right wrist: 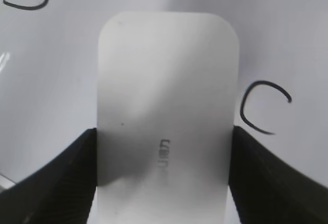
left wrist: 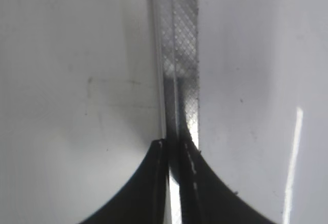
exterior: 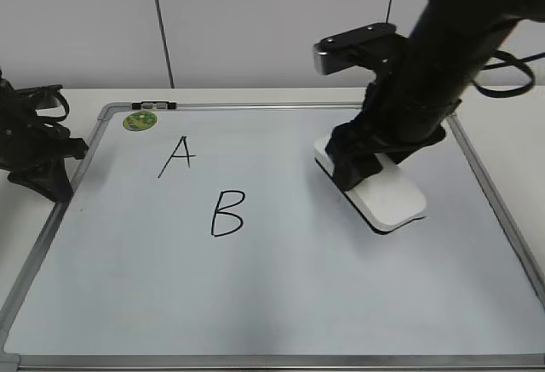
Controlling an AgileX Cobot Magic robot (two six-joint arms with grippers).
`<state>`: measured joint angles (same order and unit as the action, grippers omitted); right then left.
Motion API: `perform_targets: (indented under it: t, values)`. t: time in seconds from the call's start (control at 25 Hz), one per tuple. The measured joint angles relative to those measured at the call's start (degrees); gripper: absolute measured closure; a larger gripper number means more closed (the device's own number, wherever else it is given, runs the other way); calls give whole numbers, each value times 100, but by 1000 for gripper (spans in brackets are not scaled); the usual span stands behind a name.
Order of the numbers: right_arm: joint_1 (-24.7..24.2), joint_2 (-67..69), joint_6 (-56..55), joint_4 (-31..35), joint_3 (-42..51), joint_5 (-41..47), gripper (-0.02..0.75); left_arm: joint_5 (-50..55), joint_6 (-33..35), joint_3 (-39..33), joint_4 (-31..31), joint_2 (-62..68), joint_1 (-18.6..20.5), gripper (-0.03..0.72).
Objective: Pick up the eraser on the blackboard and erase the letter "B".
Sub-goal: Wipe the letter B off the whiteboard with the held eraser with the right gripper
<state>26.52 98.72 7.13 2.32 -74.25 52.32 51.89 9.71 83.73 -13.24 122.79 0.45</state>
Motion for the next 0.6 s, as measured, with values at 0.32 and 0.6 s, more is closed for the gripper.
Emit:
perform_targets:
  t: [0.32,0.6]
  values:
    - [561,1216,0,0,-1348,298,190,-10,0,0,0,0,0,677]
    - [818,2188,0,0,-2298,373,190,-10,0,0,0,0,0,677]
